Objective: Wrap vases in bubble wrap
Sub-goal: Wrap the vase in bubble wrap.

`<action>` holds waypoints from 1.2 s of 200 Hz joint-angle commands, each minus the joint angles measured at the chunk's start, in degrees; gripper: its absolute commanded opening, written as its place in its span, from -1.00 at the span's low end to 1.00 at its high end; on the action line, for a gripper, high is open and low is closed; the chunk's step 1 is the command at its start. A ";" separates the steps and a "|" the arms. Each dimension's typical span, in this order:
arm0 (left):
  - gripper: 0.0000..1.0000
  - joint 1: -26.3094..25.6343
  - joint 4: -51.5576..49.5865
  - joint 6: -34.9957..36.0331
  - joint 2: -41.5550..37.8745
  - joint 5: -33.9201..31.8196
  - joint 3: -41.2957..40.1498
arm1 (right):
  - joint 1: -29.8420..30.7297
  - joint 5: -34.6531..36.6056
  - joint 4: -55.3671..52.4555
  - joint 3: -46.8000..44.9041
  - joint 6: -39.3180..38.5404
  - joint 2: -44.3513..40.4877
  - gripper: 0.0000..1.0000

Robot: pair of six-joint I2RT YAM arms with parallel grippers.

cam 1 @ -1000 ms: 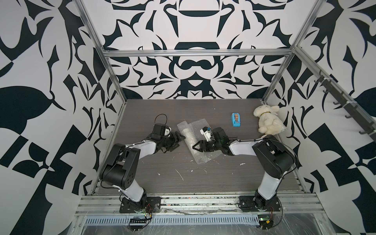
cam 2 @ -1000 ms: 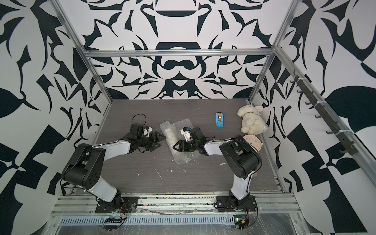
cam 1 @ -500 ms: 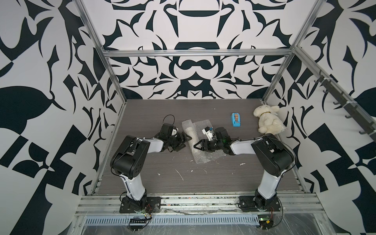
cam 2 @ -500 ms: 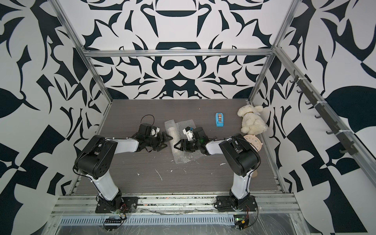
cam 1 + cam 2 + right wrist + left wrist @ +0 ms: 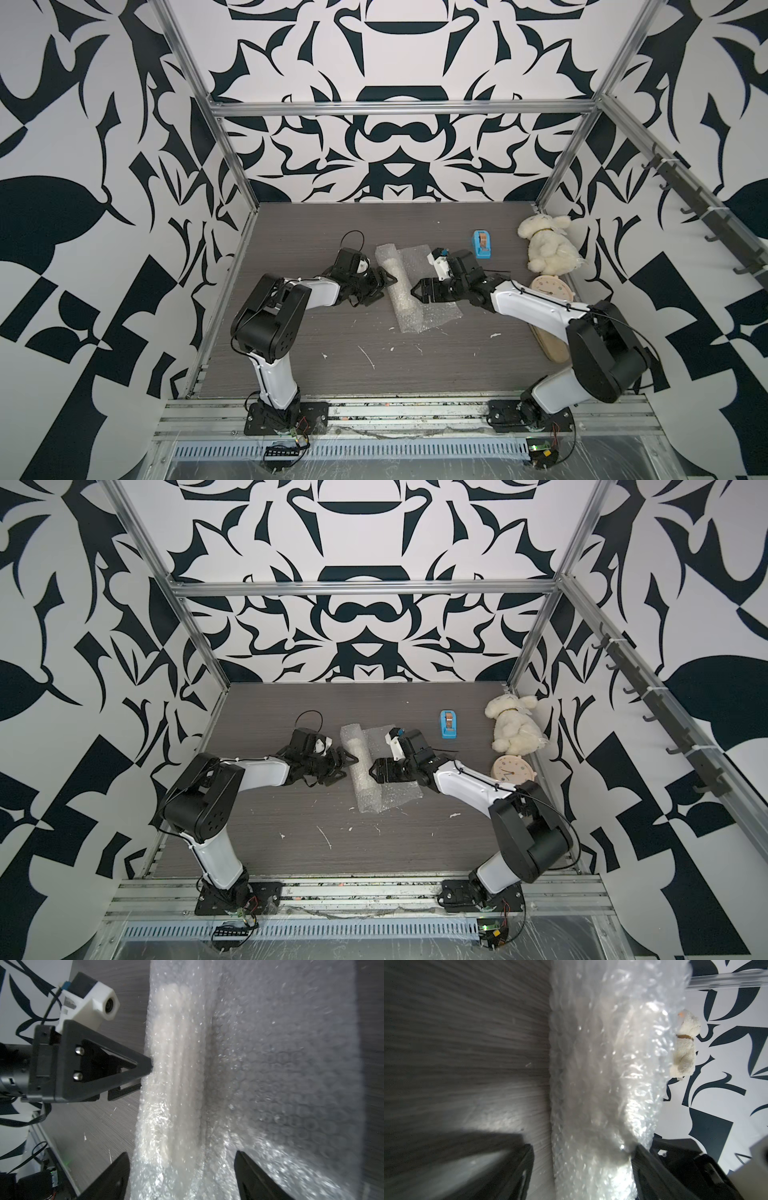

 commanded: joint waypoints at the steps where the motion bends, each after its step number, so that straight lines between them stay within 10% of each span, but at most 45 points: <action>1: 0.54 -1.35 -7.93 2.58 2.42 -3.07 2.87 | 2.47 8.71 -7.15 3.66 -3.52 -2.09 0.65; 130: 0.54 -4.69 -14.17 2.59 6.81 -1.90 14.44 | 10.31 16.95 0.97 4.47 -0.81 8.10 0.40; 240: 0.61 -1.32 -14.19 3.70 -3.13 -1.94 9.15 | 0.98 -4.18 19.86 -9.43 7.90 7.76 0.28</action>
